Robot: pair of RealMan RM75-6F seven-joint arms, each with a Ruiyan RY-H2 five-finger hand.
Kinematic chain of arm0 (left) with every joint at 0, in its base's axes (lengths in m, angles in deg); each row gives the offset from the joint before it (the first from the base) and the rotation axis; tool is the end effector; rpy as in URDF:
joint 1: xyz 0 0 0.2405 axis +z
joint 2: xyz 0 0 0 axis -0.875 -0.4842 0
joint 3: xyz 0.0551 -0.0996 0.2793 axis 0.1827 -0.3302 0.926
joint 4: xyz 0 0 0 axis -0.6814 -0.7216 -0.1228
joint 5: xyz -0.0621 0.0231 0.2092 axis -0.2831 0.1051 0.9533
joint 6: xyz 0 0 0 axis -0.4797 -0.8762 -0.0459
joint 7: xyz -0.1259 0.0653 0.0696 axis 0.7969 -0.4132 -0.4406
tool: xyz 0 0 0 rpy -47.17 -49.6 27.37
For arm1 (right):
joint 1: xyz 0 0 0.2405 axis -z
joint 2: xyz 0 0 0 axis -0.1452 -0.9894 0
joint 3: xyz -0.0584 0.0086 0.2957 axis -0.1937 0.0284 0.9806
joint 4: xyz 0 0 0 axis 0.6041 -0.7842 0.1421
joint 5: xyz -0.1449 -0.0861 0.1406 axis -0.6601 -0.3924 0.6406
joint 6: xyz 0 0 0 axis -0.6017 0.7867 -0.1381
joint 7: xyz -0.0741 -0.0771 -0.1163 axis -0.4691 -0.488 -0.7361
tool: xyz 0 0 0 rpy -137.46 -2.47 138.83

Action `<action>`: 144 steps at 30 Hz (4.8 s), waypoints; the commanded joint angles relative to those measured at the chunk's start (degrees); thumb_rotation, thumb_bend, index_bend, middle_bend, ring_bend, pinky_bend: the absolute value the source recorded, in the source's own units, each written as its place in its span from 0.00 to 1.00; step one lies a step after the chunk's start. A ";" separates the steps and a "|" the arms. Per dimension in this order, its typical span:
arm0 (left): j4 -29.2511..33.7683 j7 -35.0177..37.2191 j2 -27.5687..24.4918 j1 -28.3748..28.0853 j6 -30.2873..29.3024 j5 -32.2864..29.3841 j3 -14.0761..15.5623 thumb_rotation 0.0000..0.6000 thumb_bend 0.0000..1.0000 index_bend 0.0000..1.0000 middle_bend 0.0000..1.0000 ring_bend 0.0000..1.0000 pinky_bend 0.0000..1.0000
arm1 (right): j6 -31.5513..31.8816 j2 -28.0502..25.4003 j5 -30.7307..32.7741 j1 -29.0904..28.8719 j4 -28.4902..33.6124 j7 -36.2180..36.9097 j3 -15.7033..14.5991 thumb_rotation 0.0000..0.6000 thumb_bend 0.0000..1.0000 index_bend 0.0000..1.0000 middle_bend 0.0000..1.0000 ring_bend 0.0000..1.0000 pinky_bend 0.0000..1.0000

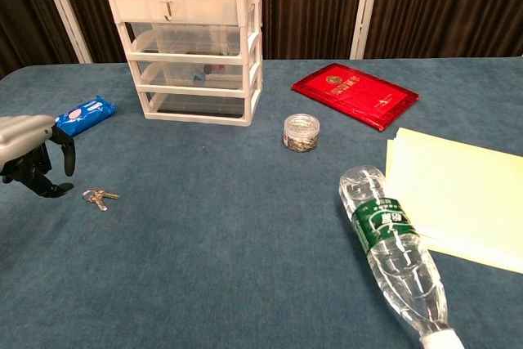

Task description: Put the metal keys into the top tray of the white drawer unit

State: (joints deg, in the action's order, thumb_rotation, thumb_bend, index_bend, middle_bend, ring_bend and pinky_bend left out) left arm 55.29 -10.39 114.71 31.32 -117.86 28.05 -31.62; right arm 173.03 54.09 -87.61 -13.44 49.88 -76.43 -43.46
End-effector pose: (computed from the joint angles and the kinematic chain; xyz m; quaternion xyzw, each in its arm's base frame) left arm -0.2570 0.3312 -0.0221 -0.6375 -0.4554 -0.2341 0.5756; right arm -0.3503 -0.2013 0.1607 0.6097 -0.3734 0.3898 0.5805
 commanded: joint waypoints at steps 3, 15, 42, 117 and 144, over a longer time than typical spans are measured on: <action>-1.33 0.00 1.05 -0.61 -0.13 -0.28 0.43 1.00 0.33 0.53 1.00 0.87 0.67 | 0.11 0.06 -0.02 0.01 -0.02 0.12 0.05 1.00 0.00 0.00 0.00 0.00 0.00; -4.33 -0.11 3.58 -1.86 0.03 -1.51 1.39 1.00 0.36 0.51 1.00 0.87 0.67 | 0.13 0.03 -0.06 -0.07 -0.01 0.52 0.10 1.00 0.00 0.00 0.00 0.00 0.00; -6.65 0.54 5.36 -2.83 -0.05 -2.58 1.80 1.00 0.38 0.52 1.00 0.87 0.67 | 0.74 0.17 -0.32 0.01 -0.16 0.99 0.23 1.00 0.00 0.00 0.00 0.00 0.00; 2.58 -0.18 -9.79 -9.74 0.64 6.86 -2.83 1.00 0.47 0.56 1.00 0.86 0.67 | 0.69 0.49 0.08 0.11 -0.07 0.42 0.26 1.00 0.00 0.00 0.00 0.00 0.00; -2.90 -4.10 -8.02 -19.34 2.81 7.39 -6.21 1.00 0.46 0.57 1.00 0.86 0.67 | 0.02 0.21 0.60 -0.10 0.19 1.44 0.40 1.00 0.00 0.00 0.00 0.00 0.00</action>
State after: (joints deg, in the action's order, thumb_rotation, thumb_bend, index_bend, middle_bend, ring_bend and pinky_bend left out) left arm 52.52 -14.38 106.57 12.12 -114.99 35.57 -37.72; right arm 173.06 54.30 -87.00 -13.55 50.07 -75.00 -43.06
